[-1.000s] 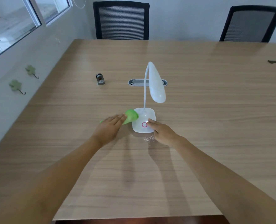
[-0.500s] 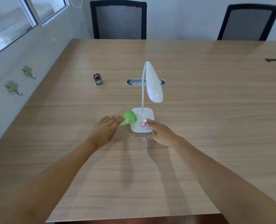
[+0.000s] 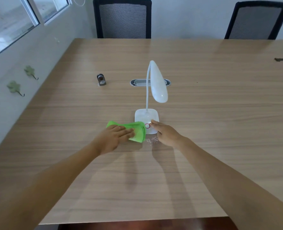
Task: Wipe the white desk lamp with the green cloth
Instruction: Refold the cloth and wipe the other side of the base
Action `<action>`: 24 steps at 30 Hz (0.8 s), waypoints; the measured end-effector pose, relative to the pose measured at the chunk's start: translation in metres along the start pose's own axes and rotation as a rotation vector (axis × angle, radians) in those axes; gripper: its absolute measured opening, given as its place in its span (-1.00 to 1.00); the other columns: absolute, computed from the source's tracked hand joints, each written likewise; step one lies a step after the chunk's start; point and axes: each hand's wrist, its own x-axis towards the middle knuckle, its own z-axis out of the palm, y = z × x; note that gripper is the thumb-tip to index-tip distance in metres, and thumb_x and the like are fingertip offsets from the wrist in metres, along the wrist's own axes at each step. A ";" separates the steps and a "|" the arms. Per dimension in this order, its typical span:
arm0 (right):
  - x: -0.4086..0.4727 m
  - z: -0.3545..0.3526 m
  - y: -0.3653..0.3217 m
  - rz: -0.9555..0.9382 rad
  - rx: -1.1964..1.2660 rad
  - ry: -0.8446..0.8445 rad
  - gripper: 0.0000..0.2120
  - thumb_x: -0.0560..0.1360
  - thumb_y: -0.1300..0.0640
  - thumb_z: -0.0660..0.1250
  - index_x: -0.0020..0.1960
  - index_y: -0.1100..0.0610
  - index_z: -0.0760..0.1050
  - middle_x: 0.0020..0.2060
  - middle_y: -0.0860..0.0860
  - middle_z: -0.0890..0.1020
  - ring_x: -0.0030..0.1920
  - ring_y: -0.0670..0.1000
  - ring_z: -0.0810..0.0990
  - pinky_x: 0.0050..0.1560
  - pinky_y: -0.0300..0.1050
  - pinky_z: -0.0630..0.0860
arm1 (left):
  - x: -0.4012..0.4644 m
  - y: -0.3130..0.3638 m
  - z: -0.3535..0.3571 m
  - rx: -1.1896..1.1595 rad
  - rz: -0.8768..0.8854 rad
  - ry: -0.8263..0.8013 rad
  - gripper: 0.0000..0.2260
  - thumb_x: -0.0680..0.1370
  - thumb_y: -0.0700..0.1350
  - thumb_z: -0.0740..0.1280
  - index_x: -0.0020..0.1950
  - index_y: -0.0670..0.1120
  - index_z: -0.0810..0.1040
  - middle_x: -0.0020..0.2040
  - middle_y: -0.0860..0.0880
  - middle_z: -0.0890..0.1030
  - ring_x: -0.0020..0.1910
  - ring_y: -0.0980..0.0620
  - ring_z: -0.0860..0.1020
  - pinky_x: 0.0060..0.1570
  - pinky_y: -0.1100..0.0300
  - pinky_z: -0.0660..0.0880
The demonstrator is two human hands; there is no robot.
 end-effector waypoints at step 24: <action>-0.023 0.009 0.016 -0.138 -0.235 0.015 -0.41 0.49 0.29 0.10 0.50 0.08 0.09 0.54 0.03 0.05 0.51 0.00 0.15 0.45 -0.08 0.22 | 0.054 0.005 -0.002 -0.065 -0.323 0.083 -0.52 0.28 -0.26 0.02 0.09 -0.21 0.56 -0.01 -0.17 0.69 -0.08 -0.17 0.67 -0.09 -0.02 0.60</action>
